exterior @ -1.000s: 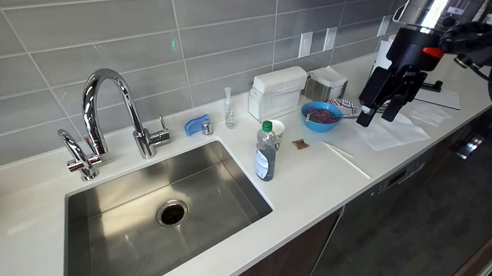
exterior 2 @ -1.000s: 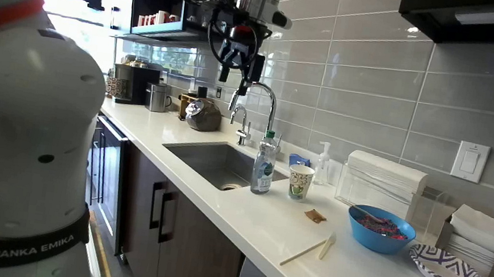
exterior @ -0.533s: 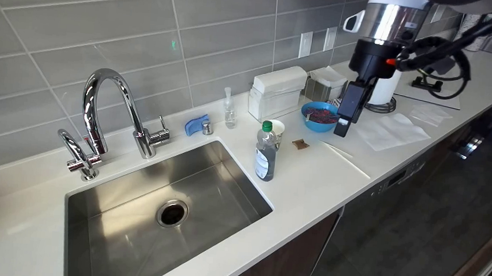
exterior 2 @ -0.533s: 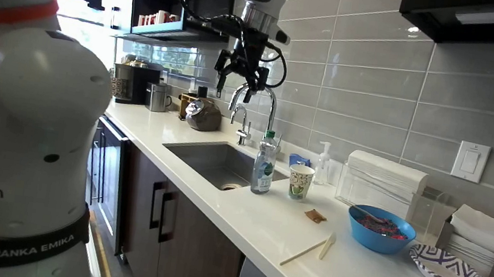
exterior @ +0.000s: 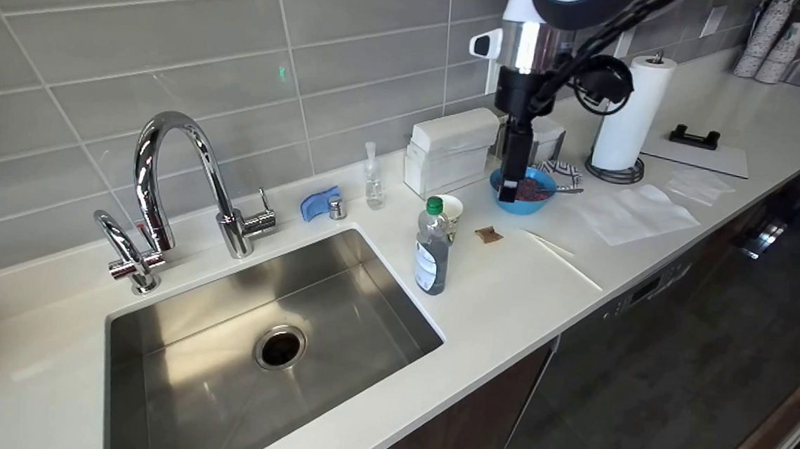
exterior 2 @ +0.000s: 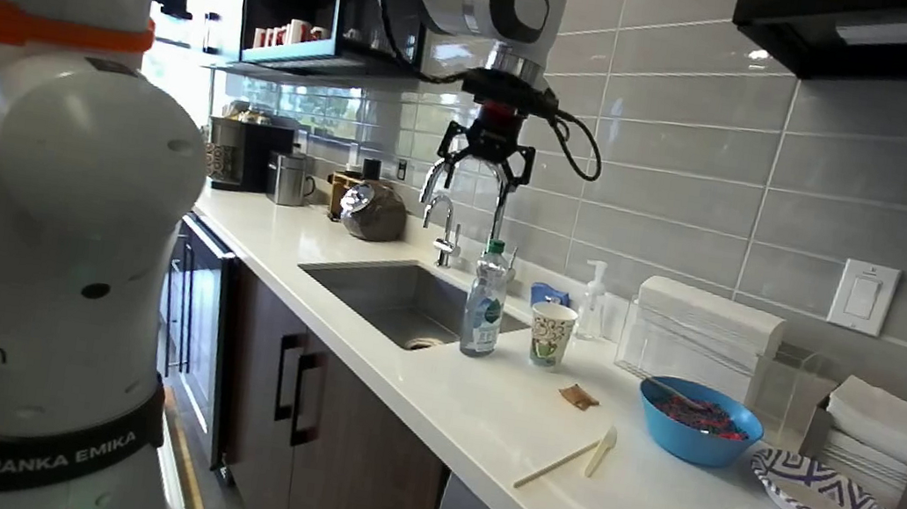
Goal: Open the lid of the bottle
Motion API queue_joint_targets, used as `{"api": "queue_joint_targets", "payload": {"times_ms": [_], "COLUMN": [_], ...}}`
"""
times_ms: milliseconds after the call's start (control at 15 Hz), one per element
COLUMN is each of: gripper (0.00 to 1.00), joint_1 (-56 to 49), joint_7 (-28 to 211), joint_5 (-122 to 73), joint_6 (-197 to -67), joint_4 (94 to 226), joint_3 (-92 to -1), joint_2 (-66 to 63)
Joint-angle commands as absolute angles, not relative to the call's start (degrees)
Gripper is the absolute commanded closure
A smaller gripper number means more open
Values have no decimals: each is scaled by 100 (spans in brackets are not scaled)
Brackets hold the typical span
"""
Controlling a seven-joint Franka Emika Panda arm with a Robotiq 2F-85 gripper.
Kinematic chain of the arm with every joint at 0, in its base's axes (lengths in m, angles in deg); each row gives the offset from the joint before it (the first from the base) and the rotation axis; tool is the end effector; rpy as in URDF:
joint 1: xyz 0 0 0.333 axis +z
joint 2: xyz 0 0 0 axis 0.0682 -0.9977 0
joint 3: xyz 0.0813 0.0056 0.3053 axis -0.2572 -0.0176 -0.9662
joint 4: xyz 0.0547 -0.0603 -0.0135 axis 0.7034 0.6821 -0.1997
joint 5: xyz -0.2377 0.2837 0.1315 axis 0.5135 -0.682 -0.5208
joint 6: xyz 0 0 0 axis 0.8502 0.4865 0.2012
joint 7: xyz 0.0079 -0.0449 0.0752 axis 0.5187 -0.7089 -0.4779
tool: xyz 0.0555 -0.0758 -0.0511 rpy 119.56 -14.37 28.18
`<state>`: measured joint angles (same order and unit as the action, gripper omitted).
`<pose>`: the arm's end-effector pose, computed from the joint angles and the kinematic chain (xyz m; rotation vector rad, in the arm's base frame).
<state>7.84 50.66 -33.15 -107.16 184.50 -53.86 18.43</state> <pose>0.5100 0.1433 0.4639 -2.7666 -1.2544 0.0638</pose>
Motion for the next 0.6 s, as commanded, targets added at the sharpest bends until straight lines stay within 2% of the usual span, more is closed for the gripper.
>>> {"api": "queue_joint_targets", "payload": {"times_ms": [0, 67, 533], "gripper": [0, 0, 0], "joint_1": [645, 601, 546], "joint_7": [4096, 4583, 4187], "joint_5": [-3070, -3150, -3133], "joint_6": [-10729, -10728, -10739], "joint_4": [17281, 17879, 17308], "joint_3": [-5561, -5588, -5661], "joint_2": [864, 1379, 890]}}
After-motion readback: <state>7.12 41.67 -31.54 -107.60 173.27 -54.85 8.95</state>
